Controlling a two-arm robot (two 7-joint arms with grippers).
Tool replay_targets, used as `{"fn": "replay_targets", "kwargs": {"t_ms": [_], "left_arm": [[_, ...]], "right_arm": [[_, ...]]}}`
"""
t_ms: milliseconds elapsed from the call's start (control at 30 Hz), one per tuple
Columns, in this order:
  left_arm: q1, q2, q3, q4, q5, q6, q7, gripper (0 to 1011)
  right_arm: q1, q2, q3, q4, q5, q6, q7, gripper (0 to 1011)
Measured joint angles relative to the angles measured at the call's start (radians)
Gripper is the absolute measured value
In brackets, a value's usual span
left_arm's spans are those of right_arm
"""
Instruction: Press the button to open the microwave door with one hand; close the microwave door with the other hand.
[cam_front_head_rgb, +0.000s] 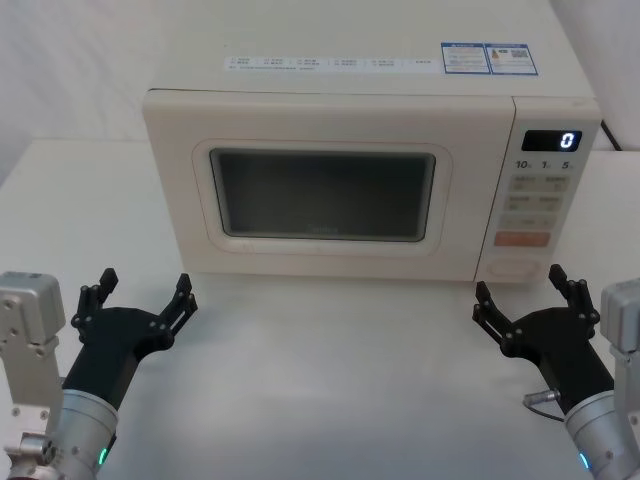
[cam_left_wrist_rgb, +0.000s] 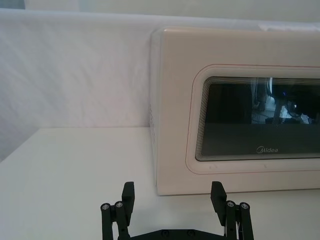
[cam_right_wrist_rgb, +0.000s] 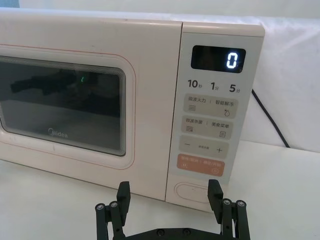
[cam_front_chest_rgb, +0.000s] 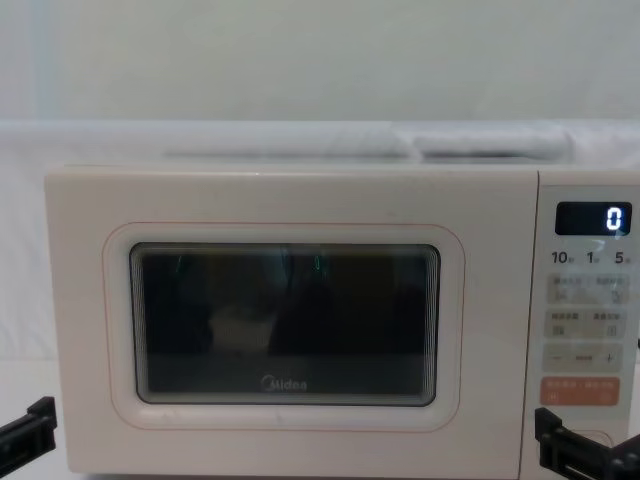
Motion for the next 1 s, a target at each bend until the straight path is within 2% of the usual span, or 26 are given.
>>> {"fn": "replay_targets", "kwargs": {"t_ms": [1000], "left_arm": [[0.0,0.0,0.0,0.0,0.0,0.0,0.0,1001]], "right_arm": [[0.0,0.0,0.0,0.0,0.0,0.0,0.0,1000]]}}
